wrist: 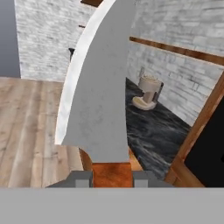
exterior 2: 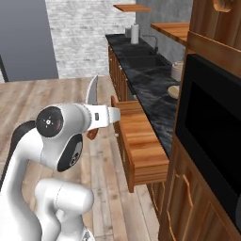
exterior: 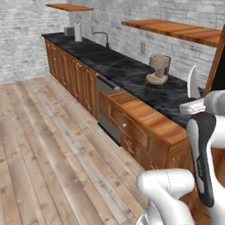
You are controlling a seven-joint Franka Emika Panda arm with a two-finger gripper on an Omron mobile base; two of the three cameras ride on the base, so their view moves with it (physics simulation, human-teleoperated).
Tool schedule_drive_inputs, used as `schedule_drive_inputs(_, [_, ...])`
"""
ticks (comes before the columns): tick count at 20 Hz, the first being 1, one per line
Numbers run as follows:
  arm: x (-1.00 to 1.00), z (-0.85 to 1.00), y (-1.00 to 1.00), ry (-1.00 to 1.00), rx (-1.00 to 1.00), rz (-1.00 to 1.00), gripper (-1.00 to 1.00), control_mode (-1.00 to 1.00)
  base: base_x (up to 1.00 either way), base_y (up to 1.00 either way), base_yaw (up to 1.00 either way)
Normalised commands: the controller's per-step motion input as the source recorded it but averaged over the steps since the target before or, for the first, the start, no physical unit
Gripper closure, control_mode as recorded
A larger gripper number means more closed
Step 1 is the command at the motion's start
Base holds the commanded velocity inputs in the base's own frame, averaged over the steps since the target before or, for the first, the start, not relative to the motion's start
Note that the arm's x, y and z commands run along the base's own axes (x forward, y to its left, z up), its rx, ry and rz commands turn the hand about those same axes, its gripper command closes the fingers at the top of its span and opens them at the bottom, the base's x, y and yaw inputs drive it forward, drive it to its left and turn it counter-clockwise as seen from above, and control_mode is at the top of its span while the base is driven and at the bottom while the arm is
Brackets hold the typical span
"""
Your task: Pick up the metallic utensils from the counter and place them in the open drawer. Make sure not to pick up any wooden utensils.
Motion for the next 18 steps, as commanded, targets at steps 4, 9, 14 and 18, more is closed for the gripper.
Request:
schedule_drive_inputs(4, [1.0, -0.94, 0.0, 0.11, -0.16, 0.0, 1.0, -1.0, 0.0, 0.0, 0.0])
schedule_drive_inputs(9, [1.0, -0.98, -0.02, 0.2, -0.18, 0.03, 1.0, -1.0, 0.0, 0.0, 0.0])
schedule_drive_inputs(14, [0.97, -0.55, -0.39, 0.13, -0.01, 0.19, 1.0, -1.0, 0.0, 0.0, 0.0])
schedule_drive_inputs(18, [0.83, -0.24, -0.18, 0.16, 0.0, 0.17, 1.0, -1.0, 0.0, 0.0, 0.0])
